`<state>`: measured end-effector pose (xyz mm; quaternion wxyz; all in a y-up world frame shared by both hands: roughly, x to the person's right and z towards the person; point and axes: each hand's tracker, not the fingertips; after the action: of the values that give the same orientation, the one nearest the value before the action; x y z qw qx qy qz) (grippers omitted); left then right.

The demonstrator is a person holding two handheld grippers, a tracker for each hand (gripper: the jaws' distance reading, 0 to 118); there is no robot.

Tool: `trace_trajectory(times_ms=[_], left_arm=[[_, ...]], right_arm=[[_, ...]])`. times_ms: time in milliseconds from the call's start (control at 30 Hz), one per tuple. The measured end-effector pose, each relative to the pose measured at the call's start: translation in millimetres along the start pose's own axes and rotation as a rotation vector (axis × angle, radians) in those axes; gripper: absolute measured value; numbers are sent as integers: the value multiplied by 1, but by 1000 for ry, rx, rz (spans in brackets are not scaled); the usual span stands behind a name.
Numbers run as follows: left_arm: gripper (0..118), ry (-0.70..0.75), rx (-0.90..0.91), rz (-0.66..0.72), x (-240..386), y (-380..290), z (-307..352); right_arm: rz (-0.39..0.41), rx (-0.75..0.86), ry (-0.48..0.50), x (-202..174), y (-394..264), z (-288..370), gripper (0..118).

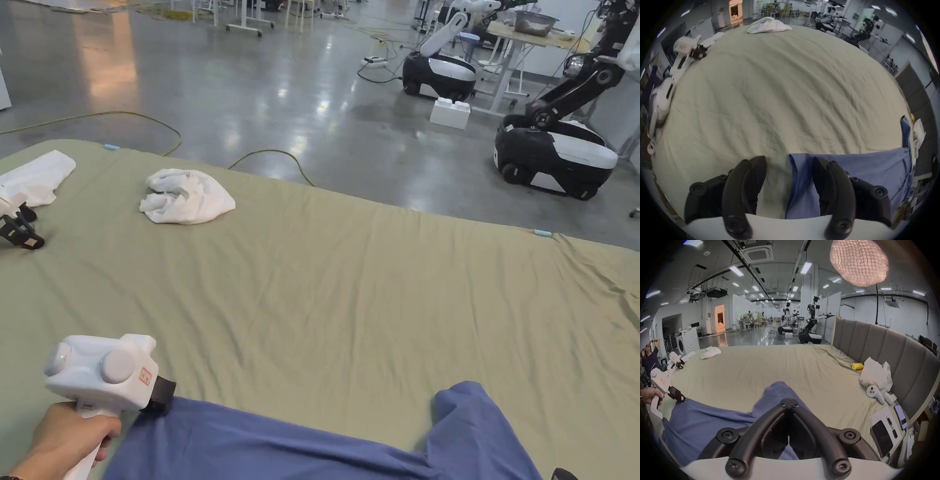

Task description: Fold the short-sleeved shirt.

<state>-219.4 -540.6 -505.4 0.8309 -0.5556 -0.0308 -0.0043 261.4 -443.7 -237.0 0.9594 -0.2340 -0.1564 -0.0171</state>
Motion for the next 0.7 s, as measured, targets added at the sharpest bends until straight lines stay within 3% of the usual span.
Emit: trace_trajectory(times_ms=[67,200,233,300,333,500,600,700], left_arm=[[61,40,13,-63,11,-4,0],[16,12,35,-150,26,-11,6],[6,4,37,-144,28,-14,8],[6,-6,46,-131,26,-17,14],[6,-24,78,-115,20,-18,22],[5,-79,194,-34,7,-28,60],[5,-112,237,-22,8,-41,85],[5,-106,266,-22,10,-55,100]], right_arm=[[-7,-29,-4,4,-3,-5,0],[-8,-138,-29,14,-2,-29,4],[-26,-172,-17,19,1,-39,20],[-56,-236,3,30,6,-61,60],[-49,-278,13,35,8,-76,73],[27,-499,24,49,13,-155,72],[23,-614,93,52,7,-197,72],[57,-687,75,53,-1,-229,64]])
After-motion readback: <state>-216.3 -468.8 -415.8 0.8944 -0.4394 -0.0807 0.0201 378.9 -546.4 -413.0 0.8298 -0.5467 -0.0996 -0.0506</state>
